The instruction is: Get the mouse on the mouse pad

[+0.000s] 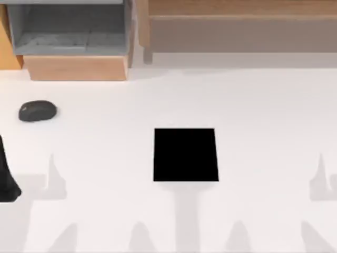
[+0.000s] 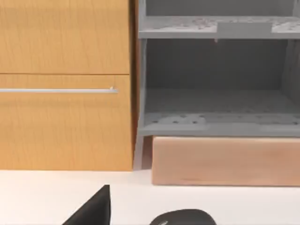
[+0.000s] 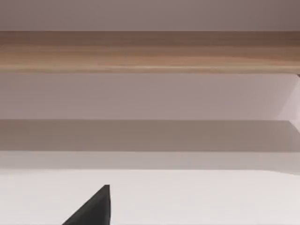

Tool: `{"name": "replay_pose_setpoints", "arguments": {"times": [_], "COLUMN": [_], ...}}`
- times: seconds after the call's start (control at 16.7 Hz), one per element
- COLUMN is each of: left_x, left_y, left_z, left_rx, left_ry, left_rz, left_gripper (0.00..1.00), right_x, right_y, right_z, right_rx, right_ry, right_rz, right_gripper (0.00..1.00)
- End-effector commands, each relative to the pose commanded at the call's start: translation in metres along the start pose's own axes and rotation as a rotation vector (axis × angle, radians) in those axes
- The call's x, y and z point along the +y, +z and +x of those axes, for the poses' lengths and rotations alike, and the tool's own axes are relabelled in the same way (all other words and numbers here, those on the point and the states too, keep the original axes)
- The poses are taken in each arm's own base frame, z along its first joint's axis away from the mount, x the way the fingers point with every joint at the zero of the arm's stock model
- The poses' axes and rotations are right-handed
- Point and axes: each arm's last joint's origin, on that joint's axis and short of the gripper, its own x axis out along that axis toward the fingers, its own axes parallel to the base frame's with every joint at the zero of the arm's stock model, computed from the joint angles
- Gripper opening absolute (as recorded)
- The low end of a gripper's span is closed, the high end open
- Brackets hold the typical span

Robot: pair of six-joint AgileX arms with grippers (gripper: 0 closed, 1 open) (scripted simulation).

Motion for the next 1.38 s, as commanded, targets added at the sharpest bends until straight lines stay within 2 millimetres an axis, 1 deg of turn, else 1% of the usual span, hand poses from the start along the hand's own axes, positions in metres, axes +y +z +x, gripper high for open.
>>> {"name": "replay_pose_setpoints", "arguments": {"times": [0.18,0.3,0.48,0.66,0.84,1.02,1.2,1.38], "left_x": [0.0,0.0,-0.001,-0.003,-0.006,-0.011,-0.016,-0.019], "left_y": [0.001,0.007,0.027,0.05,0.065,0.066,0.054,0.033], "left_z": [0.0,0.001,0.007,0.024,0.06,0.108,0.162,0.218], "left_rx": [0.009,0.051,0.18,0.387,0.658,0.933,1.167,1.33], "left_ry": [0.0,-0.001,-0.023,-0.095,-0.244,-0.46,-0.702,-0.925], "left_rz": [0.009,0.053,0.173,0.338,0.523,0.678,0.775,0.827], "left_gripper": [1.0,1.0,1.0,1.0,1.0,1.0,1.0,1.0], "right_x": [0.0,0.0,0.0,0.0,0.0,0.0,0.0,0.0], "right_y": [0.0,0.0,0.0,0.0,0.0,0.0,0.0,0.0], "right_z": [0.0,0.0,0.0,0.0,0.0,0.0,0.0,0.0], "right_rx": [0.0,0.0,0.0,0.0,0.0,0.0,0.0,0.0], "right_ry": [0.0,0.0,0.0,0.0,0.0,0.0,0.0,0.0], "right_rz": [0.0,0.0,0.0,0.0,0.0,0.0,0.0,0.0], "right_gripper": [1.0,1.0,1.0,1.0,1.0,1.0,1.0,1.0]}}
